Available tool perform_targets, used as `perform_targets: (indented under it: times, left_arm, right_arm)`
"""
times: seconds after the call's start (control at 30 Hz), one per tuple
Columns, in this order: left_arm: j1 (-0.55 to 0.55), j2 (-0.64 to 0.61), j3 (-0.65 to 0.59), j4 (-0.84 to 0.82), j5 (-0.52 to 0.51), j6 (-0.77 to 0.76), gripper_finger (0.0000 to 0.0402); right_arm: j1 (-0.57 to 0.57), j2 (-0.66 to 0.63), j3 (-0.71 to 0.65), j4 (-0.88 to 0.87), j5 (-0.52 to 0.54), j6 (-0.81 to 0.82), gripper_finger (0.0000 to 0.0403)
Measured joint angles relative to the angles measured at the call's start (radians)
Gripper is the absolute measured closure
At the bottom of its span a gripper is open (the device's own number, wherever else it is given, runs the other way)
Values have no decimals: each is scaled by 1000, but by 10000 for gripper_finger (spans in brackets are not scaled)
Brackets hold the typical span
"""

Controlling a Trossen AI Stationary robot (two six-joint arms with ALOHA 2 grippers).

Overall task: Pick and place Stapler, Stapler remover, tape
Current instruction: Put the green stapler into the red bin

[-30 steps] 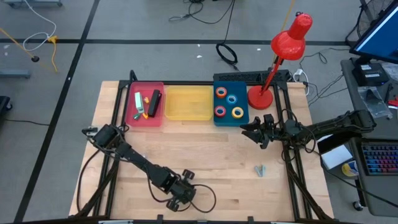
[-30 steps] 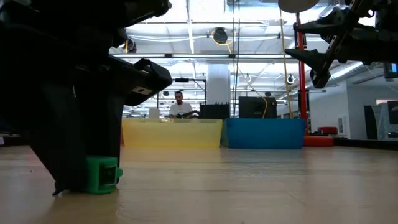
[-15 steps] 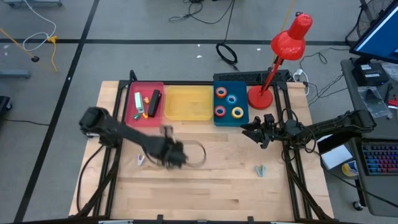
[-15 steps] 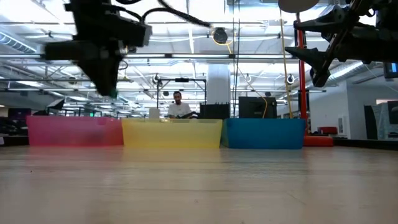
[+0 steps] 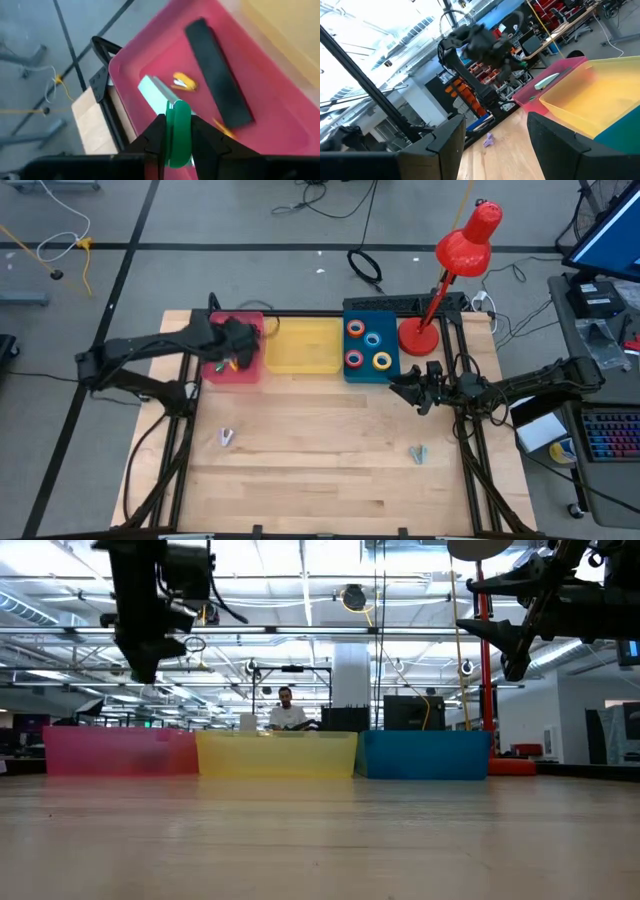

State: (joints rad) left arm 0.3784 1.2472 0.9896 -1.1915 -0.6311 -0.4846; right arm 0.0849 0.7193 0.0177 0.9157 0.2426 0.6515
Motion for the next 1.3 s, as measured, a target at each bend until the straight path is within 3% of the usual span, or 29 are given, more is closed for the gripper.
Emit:
perform_targets:
  times: [0.23,0.5,0.9,1.17,1.3]
  left_arm:
    - [286,25,-73,323,108,163,342]
    - [477,189,-74,451,247,169,333]
    - [575,358,-74,623,344,206,331]
    - [576,387,-74,669,343,256,329]
    - [576,387,-73,712,343,255,306]
  right_arm:
    - [0,0,0,0,0,45,197]
    - [0,0,0,0,-2,45,197]
    - [0,0,0,0,-1,70,197]
    - [0,0,0,0,0,68,197]
    - [0,0,0,0,0,67,197]
